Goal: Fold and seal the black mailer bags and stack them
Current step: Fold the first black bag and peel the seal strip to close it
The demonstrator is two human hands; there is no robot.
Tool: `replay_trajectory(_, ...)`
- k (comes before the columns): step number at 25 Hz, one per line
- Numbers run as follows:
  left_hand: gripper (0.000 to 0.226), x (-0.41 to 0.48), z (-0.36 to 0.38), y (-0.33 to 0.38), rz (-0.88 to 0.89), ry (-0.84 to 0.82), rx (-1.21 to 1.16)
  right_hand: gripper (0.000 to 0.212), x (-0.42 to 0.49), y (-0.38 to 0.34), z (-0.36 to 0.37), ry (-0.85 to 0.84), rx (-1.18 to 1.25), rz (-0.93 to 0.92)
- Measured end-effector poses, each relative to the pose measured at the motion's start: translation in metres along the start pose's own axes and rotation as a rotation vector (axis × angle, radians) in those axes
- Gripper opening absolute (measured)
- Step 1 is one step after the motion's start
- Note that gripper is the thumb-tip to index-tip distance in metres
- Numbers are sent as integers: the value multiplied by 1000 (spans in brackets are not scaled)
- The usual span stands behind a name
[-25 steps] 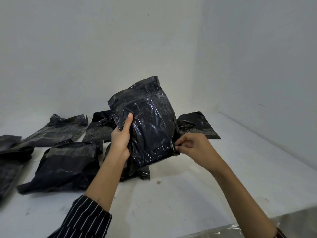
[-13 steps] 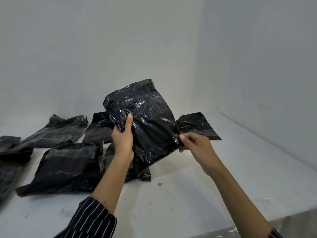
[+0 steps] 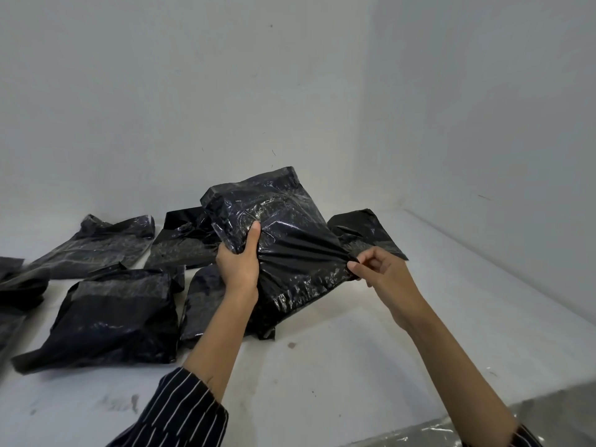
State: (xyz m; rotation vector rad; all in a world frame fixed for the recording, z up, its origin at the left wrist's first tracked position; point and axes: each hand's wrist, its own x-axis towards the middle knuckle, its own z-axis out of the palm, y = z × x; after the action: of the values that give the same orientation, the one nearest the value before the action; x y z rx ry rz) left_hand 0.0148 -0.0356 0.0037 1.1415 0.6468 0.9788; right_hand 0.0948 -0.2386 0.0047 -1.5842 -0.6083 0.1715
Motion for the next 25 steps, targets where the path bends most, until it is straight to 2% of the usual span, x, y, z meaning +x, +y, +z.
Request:
replay_trajectory(4,51,-2,3,-4,-13,-45,18,20,7,3,-9,-75,69,141)
replay_trajectory(7,55,-4,5,-3,-47,-97,35,15,9,4,-21,-179,96,271)
replay_trajectory(9,60,-6,7,0,-77,-118,30,15,11,2,-30,-248,74,293)
replay_trajectory(15,44,-23,18,16,-160,-355,45,47,30,-16,-35,-326,154,245)
replay_trajectory(16,45,-26,20,17,-180,-401,54,46,34,-19,-35,-326,175,240)
replay_trajectory(19,57,-27,24,21,-216,-477,154,26,40,-22,-34,-235,254,208)
replay_trajectory(23,75,-23,31,20,-188,-422,185,9,39,-12,-34,-143,205,164)
replay_trajectory(24,69,-24,33,19,-159,-422,185,9,38,-10,-34,-138,206,184)
replay_trajectory(25,52,-25,36,18,-127,-423,184,12,36,-9,-34,-135,229,208)
